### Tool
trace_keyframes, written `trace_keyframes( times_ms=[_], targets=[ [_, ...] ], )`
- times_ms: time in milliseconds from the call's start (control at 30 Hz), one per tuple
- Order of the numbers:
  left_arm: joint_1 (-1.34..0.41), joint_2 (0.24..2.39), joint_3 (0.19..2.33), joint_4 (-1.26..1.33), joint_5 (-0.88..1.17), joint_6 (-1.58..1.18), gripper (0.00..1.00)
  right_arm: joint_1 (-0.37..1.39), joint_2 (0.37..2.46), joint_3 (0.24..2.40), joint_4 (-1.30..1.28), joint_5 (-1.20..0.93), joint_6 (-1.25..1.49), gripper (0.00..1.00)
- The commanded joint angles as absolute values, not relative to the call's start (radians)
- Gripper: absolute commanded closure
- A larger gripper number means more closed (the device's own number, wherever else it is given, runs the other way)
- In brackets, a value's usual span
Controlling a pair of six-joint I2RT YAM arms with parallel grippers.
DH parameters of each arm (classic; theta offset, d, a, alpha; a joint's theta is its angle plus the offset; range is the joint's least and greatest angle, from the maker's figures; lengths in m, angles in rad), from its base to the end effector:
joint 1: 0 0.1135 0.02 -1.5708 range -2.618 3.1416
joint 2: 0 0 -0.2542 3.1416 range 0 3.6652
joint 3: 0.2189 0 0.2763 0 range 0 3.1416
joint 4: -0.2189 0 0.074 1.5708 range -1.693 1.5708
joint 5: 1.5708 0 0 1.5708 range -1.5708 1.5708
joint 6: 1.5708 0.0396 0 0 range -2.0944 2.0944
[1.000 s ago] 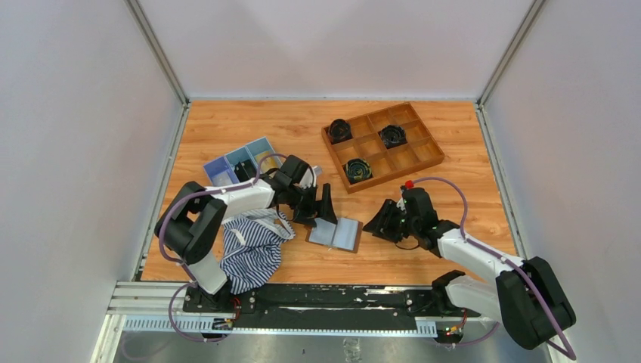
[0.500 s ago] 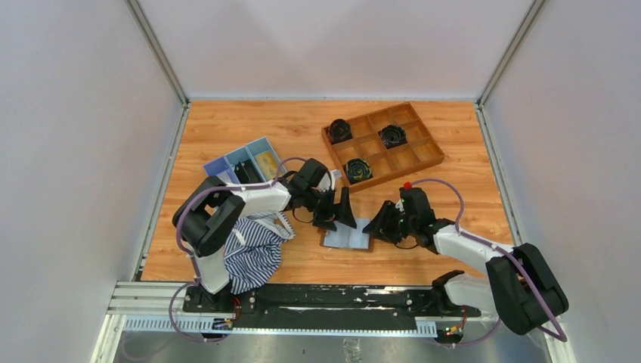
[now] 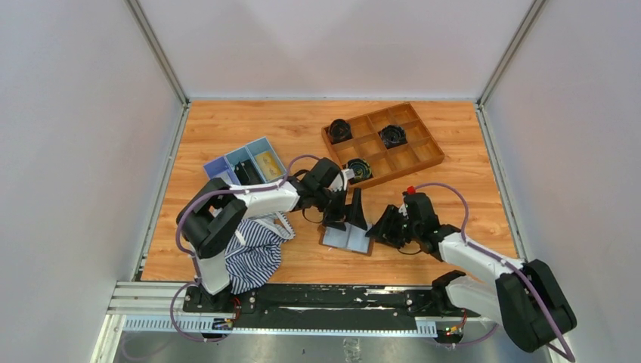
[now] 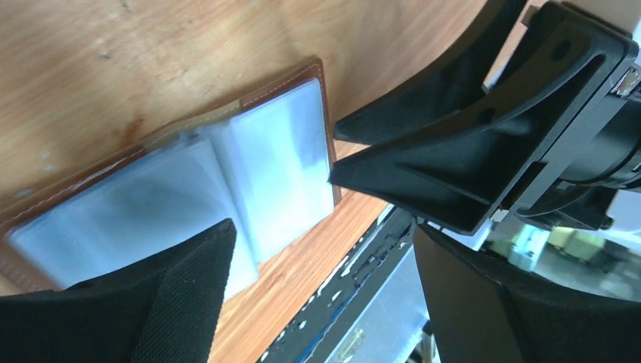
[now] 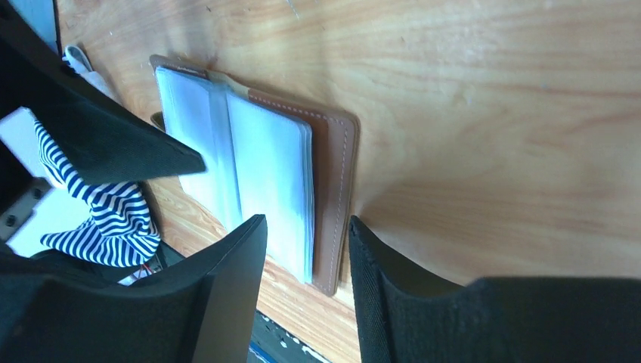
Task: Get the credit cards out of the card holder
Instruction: Remove the credit card from the card holder.
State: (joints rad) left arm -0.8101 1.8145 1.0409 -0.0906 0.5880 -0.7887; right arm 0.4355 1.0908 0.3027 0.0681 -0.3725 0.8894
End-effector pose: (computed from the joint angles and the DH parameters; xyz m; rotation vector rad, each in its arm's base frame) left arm 0.2500 -0.2945 0.1333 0.3375 2.7549 -1.3115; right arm 0.1922 0.1053 0.1169 0.3519 2.4649 1.0599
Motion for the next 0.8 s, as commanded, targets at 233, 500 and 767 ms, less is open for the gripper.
trace_keyframes(
  times_ms=[233, 500, 767],
  targets=[
    [-0.805, 1.72, 1.098, -0.417, 0.248, -0.638, 0.07, 0.418, 0.872, 0.278, -0.199, -0.302, 0.833, 0.49],
    [-0.807, 1.752, 1.065, -0.349, 0.291, -0.646, 0.07, 0.419, 0.857, 0.28, -0.223, -0.302, 0.818, 0.49],
    [-0.818, 1.792, 1.034, -0.263, 0.38, -0.683, 0.08, 0.418, 0.878, 0.295, -0.231, -0.322, 0.814, 0.49]
  ],
)
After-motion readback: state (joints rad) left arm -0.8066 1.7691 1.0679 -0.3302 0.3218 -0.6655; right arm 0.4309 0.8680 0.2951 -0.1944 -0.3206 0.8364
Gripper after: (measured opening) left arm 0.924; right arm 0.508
